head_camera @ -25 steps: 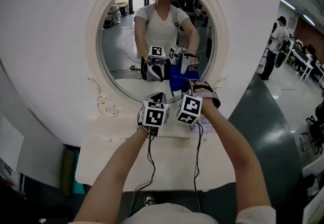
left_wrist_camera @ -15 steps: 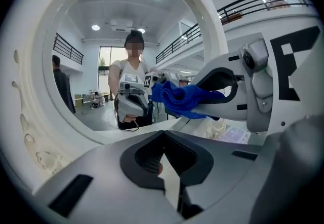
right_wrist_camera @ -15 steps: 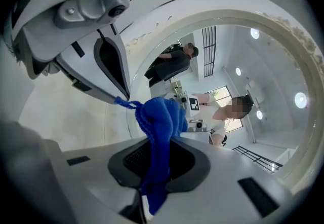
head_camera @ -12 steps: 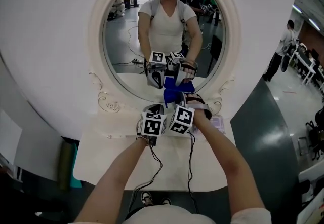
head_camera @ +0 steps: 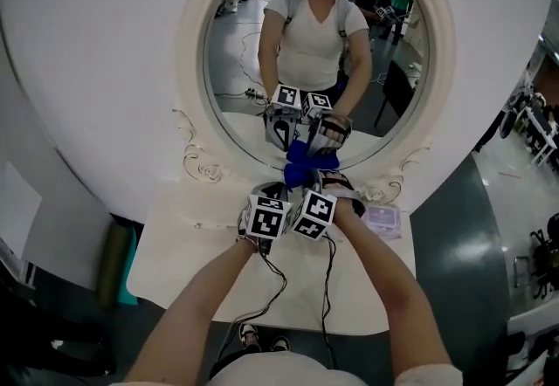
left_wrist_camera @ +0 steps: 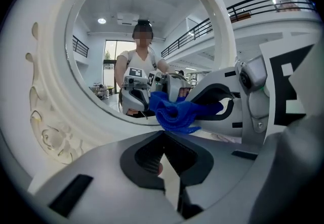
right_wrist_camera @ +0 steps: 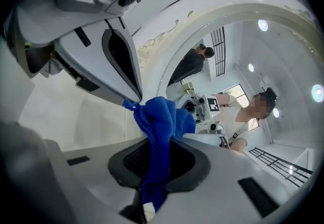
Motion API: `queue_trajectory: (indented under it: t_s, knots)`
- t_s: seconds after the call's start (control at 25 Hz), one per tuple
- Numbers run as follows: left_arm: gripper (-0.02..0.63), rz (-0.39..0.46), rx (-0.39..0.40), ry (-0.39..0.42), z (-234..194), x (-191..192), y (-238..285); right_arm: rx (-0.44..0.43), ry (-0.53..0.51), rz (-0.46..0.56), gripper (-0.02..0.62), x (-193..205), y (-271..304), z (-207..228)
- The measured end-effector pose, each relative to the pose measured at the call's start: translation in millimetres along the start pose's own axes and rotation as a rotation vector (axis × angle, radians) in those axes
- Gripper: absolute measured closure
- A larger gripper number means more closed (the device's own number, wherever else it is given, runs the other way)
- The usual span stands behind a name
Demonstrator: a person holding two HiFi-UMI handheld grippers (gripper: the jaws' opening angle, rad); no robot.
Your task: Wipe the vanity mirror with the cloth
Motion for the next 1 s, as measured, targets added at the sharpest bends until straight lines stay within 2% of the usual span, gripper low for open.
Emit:
queue_trajectory:
  t_s: [0.32,0.6,0.72,0.92,1.0]
  knots:
    - [0.603,-0.008,-0.020,0.004,-14,14,-10,-0.033,0.011,0.015,0.529,-9,7,-10]
    - [0.601,0.013,-0.021,-0.018,-13,9,-26,-0.009,0.046,0.037,0.529,-9,-1,-3]
    - [0.601,0.044,-0.024,-0.005,-11,2,-34,0.016,0.066,0.062,0.529,-10,-12,5]
    - [0.601,0.140,-0.077,-0.125,-25,-18,-56,0.070,0.161,0.126,0.529,-10,-43,24]
    - [0.603,0.174,-0.108,-0.126,-29,-28,-66,0.105,0.239,0.160,0.529,-8,-59,33]
Point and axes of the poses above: the fingertips, and each gripper's own axes: y forward along the fingers, z to its right, x out of its underside, the point moved 9 cm from there along -y, backward along the fingers, and after that the axes turned 1 degree about x, right-handed, at the moved point
